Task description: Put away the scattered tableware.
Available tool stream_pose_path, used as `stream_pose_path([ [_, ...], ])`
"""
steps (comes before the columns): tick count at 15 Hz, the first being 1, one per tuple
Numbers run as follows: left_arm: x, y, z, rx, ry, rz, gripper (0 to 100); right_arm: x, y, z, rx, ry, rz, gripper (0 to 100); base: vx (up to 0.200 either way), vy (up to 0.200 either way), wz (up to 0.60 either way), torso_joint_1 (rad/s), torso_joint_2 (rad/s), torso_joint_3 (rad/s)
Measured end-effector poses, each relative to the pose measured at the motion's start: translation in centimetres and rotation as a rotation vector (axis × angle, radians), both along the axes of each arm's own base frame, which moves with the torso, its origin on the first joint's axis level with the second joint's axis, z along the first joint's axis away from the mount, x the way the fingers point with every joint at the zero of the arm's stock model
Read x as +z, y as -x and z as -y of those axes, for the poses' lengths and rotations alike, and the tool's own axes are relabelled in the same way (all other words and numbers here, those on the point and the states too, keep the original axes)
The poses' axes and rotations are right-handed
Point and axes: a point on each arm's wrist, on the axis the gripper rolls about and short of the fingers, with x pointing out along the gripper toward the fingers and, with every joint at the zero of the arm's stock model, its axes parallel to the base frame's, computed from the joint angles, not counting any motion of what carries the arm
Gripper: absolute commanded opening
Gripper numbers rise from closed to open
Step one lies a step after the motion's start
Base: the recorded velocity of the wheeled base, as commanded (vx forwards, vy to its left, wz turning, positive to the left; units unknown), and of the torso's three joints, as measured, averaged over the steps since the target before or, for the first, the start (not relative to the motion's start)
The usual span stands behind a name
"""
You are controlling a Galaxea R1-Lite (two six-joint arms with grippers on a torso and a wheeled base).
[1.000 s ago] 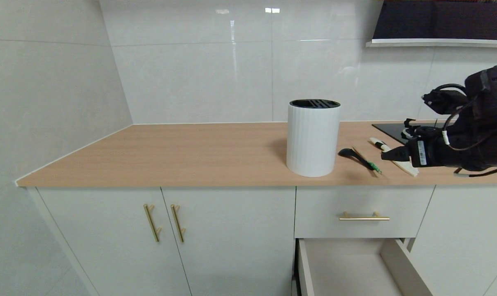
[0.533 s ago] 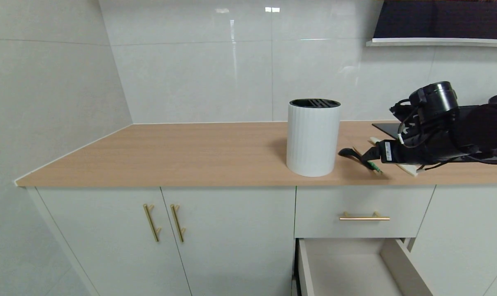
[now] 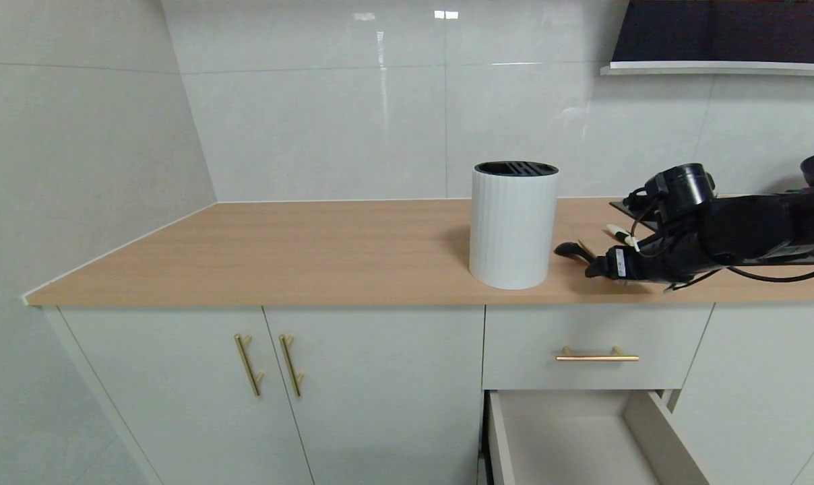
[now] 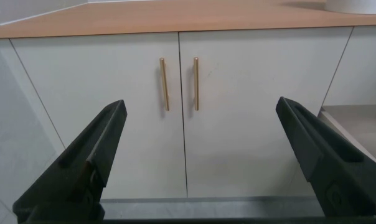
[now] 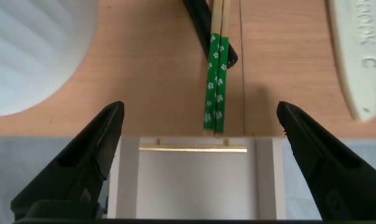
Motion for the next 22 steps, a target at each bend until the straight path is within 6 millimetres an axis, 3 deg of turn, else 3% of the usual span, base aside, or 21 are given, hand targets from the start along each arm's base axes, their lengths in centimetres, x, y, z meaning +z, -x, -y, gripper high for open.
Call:
stream_pose_path([
  [3, 0.0, 0.0, 0.0, 0.000, 0.000, 0.000, 100, -0.6, -0.3, 0.0, -0.002, 0.004, -0.014, 100, 0.000, 0.000, 0.00, 0.000, 0.00, 0.000],
  [4, 0.0, 0.0, 0.0, 0.000, 0.000, 0.000, 100, -0.7, -0.3, 0.0, -0.003, 0.004, -0.015, 0, 0.000, 0.000, 0.00, 0.000, 0.00, 0.000],
  [11, 0.0, 0.0, 0.0, 0.000, 0.000, 0.000, 100, -0.7, -0.6, 0.1, -0.007, 0.002, -0.014, 0, 0.000, 0.000, 0.00, 0.000, 0.00, 0.000],
  [15, 0.0, 0.0, 0.0, 0.000, 0.000, 0.000, 100, 1.1, 0.6, 0.2, -0.009, -0.003, 0.022, 0, 0.000, 0.000, 0.00, 0.000, 0.00, 0.000],
  [18, 0.0, 0.0, 0.0, 0.000, 0.000, 0.000, 100, 3.9, 4.5, 0.4, 0.006, -0.007, 0.005, 0, 0.000, 0.000, 0.00, 0.000, 0.00, 0.000],
  [22, 0.0, 0.0, 0.0, 0.000, 0.000, 0.000, 100, 7.5, 13.5, 0.4, 0.082, -0.023, -0.042, 0, 0.000, 0.000, 0.00, 0.000, 0.00, 0.000],
])
